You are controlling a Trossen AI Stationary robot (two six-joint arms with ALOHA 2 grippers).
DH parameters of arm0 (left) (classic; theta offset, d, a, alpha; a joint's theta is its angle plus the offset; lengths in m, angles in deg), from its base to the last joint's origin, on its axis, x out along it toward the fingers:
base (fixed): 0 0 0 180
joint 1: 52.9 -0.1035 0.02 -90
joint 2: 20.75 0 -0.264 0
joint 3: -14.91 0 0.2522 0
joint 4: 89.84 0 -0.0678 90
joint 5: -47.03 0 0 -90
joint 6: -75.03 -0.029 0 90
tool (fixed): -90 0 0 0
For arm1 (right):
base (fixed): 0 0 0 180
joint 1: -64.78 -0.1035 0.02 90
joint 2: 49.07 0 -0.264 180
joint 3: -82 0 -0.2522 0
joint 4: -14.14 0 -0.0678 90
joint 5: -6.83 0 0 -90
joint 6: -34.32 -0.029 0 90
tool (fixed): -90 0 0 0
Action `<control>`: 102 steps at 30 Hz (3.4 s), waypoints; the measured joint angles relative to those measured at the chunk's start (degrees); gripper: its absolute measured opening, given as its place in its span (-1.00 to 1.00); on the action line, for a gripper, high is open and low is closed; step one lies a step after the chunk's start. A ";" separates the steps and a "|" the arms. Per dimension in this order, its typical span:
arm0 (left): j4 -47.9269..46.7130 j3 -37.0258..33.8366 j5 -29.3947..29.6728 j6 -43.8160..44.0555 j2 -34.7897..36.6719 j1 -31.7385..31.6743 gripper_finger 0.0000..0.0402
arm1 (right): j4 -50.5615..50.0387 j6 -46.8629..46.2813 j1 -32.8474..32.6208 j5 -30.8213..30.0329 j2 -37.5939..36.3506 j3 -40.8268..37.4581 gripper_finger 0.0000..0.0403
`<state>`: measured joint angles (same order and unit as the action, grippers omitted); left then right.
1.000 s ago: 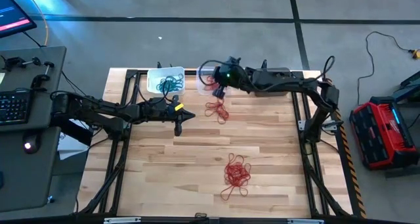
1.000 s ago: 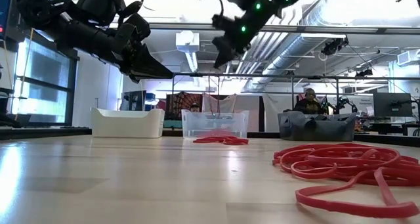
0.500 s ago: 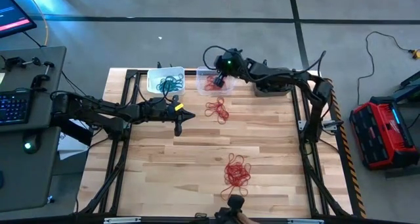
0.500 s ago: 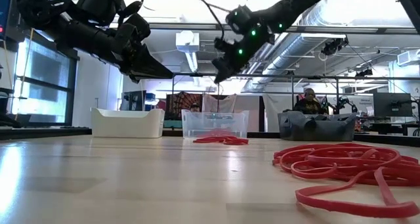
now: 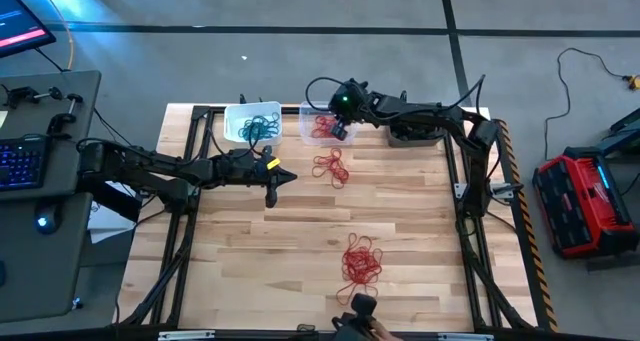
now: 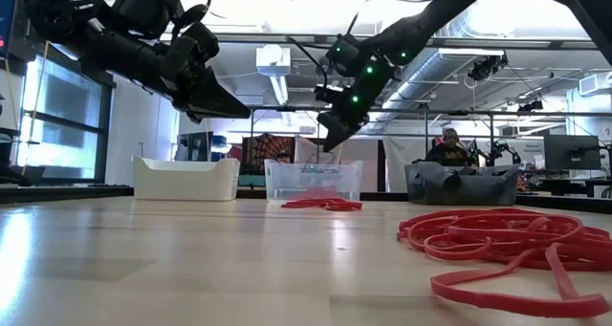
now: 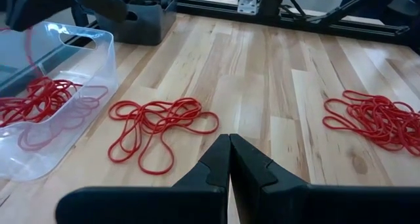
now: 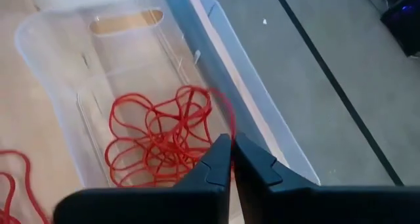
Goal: Sort rubber bands into baskets
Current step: Put the red rubber band into the transparent bin
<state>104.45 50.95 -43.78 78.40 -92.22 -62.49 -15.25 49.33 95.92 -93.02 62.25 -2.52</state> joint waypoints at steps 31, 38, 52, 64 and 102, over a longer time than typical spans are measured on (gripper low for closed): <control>-0.24 0.00 -1.54 -0.52 0.01 -0.09 -1.00 | -0.65 -6.13 -10.30 4.34 -7.75 -4.78 -0.99; -0.66 0.00 -1.54 -0.60 0.00 -0.09 -1.00 | 12.66 -13.25 -16.50 2.30 -11.31 -17.42 -1.00; -0.71 0.00 -1.53 -2.19 0.00 -0.09 -1.00 | 19.95 -27.66 -28.65 -3.47 -19.36 -36.04 -1.00; -0.31 0.00 -1.53 -1.51 0.00 -0.09 -1.00 | 23.85 -34.33 -30.45 -7.59 -17.26 -41.75 -0.75; -1.12 0.02 -1.51 2.06 0.01 -0.04 -1.00 | 30.50 -25.36 -27.39 2.17 -8.45 -35.44 -0.99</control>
<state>103.33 50.97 -45.29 80.46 -92.21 -62.53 15.25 23.97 68.52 -90.85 53.81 -37.96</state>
